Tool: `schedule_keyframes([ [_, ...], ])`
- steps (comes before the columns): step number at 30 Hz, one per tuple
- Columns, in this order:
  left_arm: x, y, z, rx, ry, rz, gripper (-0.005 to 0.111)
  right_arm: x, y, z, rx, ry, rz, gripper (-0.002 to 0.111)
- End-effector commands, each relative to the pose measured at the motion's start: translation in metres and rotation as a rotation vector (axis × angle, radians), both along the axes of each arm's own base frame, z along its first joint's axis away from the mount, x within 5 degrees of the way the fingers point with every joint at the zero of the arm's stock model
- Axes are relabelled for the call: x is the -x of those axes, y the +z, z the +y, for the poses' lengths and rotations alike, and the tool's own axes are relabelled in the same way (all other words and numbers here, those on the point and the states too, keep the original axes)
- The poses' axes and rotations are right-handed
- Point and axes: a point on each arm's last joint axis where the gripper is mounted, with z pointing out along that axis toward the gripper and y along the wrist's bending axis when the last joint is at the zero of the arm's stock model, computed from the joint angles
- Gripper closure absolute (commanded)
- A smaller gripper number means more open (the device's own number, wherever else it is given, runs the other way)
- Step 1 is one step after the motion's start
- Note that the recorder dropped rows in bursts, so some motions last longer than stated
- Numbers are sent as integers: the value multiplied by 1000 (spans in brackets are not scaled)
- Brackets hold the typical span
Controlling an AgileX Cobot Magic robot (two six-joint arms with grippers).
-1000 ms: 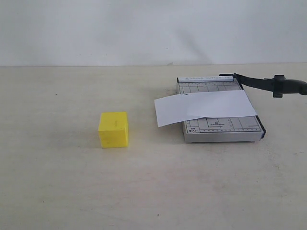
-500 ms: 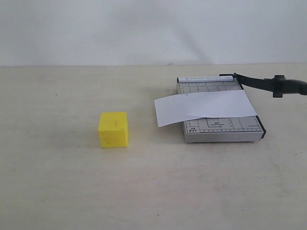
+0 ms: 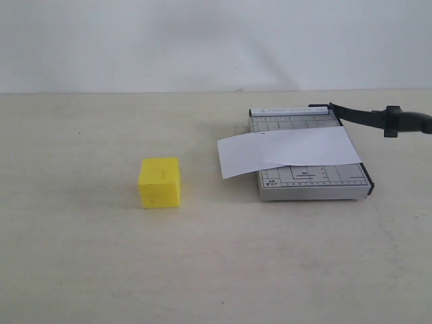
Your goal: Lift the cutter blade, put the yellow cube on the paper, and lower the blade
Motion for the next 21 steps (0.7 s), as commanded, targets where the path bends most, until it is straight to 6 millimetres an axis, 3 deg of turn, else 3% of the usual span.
schedule_keyframes([
  [1, 1, 7, 5, 89, 39, -93, 102, 1, -6, 0, 3, -2, 61, 108],
  [4, 3, 16, 0, -34, -5, -49, 102, 1, -7, 0, 3, -2, 67, 108],
  [7, 8, 37, -2, -52, -20, -85, 102, 1, -7, 0, 3, -2, 65, 108],
  [11, -2, 92, -5, -313, -26, -53, 102, 1, -7, 0, 3, -2, 65, 108],
  [13, -20, 116, -12, -457, -119, 83, 102, 1, -7, 0, 3, -2, 65, 108],
  [16, -67, 138, -34, -587, -446, 276, 102, 1, -7, 0, 3, -2, 64, 108],
  [18, -97, 145, -55, -562, -717, 275, 102, 1, -6, 0, 3, -1, 59, 108],
  [21, -140, 142, -80, -398, -923, 205, 102, 1, -6, 0, 3, -1, 57, 108],
])
